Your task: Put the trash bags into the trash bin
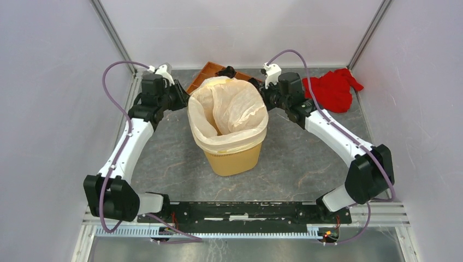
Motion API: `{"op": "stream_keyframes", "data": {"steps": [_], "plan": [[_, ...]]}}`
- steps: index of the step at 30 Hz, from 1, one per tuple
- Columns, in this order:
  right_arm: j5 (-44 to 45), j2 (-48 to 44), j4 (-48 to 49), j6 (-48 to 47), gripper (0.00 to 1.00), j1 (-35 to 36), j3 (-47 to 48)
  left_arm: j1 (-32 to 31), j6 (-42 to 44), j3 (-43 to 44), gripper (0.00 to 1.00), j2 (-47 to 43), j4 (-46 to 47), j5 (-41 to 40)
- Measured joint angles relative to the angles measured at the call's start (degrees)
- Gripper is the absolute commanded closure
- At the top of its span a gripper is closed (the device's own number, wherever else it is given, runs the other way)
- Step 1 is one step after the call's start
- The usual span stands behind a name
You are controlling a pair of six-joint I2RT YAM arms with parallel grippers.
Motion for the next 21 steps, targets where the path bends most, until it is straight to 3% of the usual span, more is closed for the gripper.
{"op": "stream_keyframes", "data": {"steps": [11,21], "plan": [[-3.1,-4.9,1.9,1.3,1.00,0.0,-10.5,0.1,-1.0,-9.0,0.69,-1.6,2.8,5.8],[-3.8,-7.8,4.8,3.2,1.00,0.0,-14.0,0.3,-1.0,-18.4,0.79,-11.3,3.1,5.9]]}}
